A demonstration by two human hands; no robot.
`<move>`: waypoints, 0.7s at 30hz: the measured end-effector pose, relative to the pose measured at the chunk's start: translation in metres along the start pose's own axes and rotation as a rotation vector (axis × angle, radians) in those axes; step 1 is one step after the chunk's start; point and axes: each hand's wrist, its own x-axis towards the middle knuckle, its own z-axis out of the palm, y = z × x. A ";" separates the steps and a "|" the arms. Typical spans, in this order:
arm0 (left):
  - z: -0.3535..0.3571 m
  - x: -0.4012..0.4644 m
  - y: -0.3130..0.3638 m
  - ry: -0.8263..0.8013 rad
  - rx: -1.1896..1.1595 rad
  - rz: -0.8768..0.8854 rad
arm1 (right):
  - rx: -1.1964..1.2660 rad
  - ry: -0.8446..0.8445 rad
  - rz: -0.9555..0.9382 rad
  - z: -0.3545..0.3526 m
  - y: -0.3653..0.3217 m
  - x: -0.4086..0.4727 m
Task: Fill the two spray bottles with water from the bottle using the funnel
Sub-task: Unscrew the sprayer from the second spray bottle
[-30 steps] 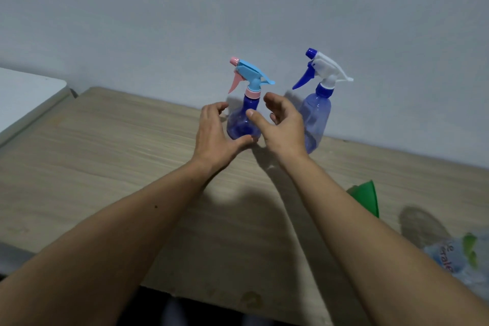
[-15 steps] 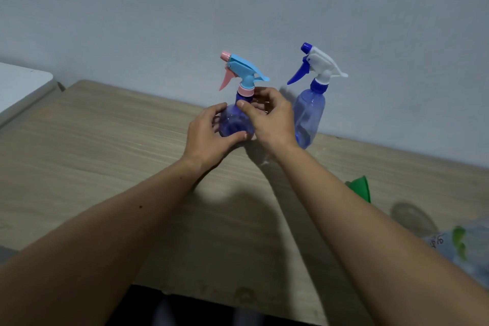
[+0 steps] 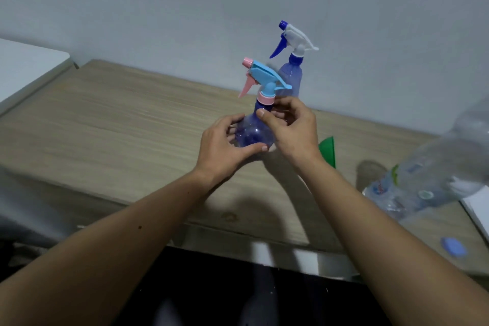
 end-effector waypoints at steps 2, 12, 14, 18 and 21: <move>0.006 -0.024 0.004 -0.006 -0.028 -0.013 | 0.017 0.010 0.003 -0.014 0.000 -0.023; 0.029 -0.115 0.017 -0.186 0.092 0.121 | 0.097 0.012 0.043 -0.078 0.014 -0.124; 0.027 -0.117 0.013 -0.204 0.160 0.171 | 0.098 0.010 0.049 -0.078 0.019 -0.130; 0.024 -0.120 0.011 -0.216 0.171 0.187 | 0.131 0.040 0.080 -0.077 0.023 -0.141; 0.027 -0.121 0.013 -0.216 0.115 0.136 | 0.190 0.075 0.100 -0.074 0.019 -0.144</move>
